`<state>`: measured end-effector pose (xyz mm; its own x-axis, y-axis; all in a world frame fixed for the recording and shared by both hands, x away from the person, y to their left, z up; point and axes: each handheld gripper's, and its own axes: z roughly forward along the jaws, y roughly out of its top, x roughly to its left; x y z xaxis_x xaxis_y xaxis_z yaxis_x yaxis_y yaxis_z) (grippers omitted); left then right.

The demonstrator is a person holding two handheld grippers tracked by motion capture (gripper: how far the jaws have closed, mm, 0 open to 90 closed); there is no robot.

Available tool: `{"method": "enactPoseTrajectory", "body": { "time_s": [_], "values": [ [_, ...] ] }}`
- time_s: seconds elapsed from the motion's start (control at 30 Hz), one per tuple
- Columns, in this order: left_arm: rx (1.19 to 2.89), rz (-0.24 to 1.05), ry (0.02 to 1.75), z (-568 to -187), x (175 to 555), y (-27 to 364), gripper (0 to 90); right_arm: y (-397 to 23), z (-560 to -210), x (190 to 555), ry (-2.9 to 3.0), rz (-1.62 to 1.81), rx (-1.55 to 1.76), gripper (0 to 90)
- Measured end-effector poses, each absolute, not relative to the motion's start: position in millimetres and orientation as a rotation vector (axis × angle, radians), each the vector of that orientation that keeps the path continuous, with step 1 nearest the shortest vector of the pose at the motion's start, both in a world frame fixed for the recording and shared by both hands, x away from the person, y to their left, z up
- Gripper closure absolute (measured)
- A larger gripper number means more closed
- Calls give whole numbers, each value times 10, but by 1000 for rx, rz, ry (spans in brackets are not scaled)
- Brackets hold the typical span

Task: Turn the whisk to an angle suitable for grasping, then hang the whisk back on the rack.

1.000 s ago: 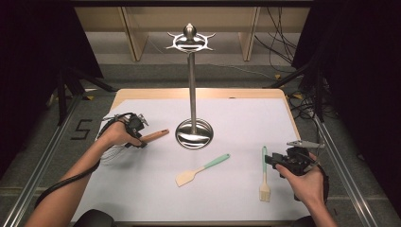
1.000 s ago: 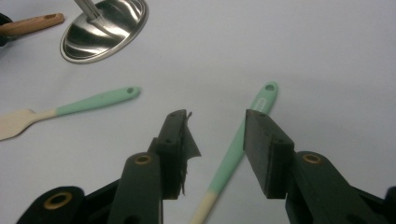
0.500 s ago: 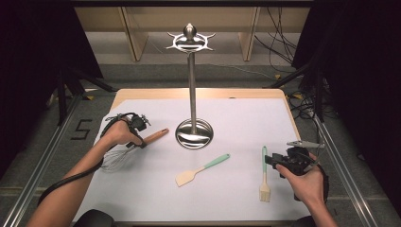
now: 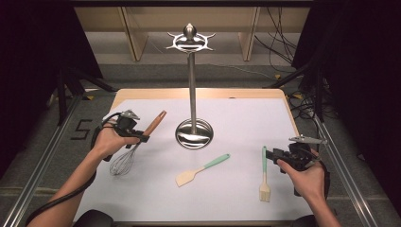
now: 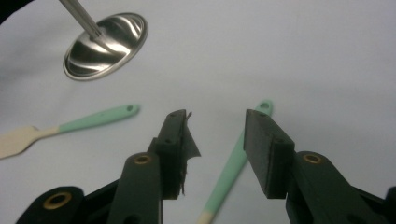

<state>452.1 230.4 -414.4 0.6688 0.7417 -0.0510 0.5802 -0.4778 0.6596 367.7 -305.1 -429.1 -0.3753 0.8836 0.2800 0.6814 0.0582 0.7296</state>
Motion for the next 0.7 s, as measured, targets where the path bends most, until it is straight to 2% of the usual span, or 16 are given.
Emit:
{"method": "enactPoseTrajectory", "body": {
  "time_s": [0.07,0.27,0.57,0.7],
  "values": [
    [2122,333,993,-4083,4401,2282,689,-3036,-4245,3689,2047,1225,1590,601],
    [2018,335,948,-4038,4253,2193,689,-3042,-4232,3745,2074,1264,1600,601],
    [1911,346,877,-3856,4059,1954,689,-2721,-4014,3779,2107,1376,1478,563],
    [1915,354,819,-3761,4020,1816,689,-2536,-3907,3725,2100,1370,1465,560]
  ]
}}
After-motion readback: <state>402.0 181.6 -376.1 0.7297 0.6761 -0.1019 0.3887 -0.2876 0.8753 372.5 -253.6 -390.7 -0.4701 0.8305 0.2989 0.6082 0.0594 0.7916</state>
